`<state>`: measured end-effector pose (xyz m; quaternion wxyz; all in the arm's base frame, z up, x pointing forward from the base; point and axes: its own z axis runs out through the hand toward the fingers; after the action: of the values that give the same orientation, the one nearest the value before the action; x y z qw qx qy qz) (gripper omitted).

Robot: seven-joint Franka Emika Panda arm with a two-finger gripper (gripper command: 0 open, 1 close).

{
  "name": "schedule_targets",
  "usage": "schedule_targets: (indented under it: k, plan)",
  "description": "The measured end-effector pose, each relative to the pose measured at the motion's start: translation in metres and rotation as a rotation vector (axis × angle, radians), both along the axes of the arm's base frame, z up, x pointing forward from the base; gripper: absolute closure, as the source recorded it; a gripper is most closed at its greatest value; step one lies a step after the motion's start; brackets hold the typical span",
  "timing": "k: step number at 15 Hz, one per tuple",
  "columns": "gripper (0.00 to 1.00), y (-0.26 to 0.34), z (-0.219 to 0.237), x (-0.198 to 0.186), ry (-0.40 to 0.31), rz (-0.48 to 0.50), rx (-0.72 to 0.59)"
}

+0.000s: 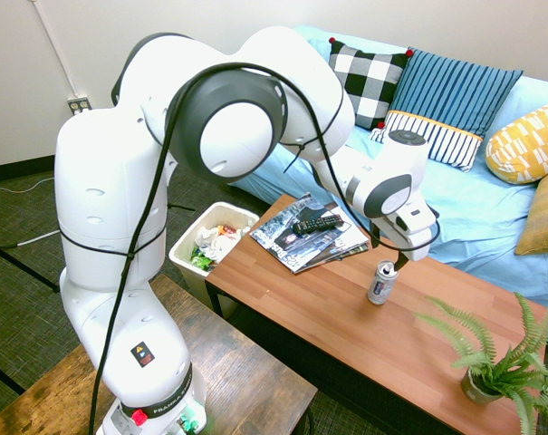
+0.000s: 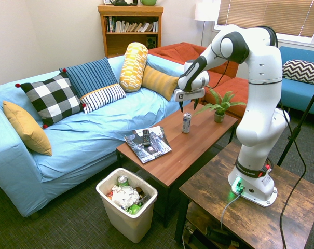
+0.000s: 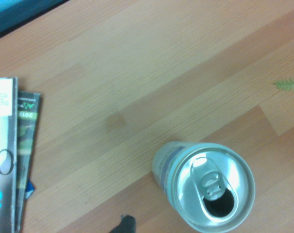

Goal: Throw the can in the trash bin

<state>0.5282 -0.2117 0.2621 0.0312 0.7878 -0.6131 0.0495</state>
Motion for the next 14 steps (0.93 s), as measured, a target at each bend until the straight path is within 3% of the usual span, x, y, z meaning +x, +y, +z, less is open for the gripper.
schedule_targets:
  k: [14]
  plan:
    - [0.00, -0.025, -0.082, 0.034, 0.133, -0.094, 0.058]
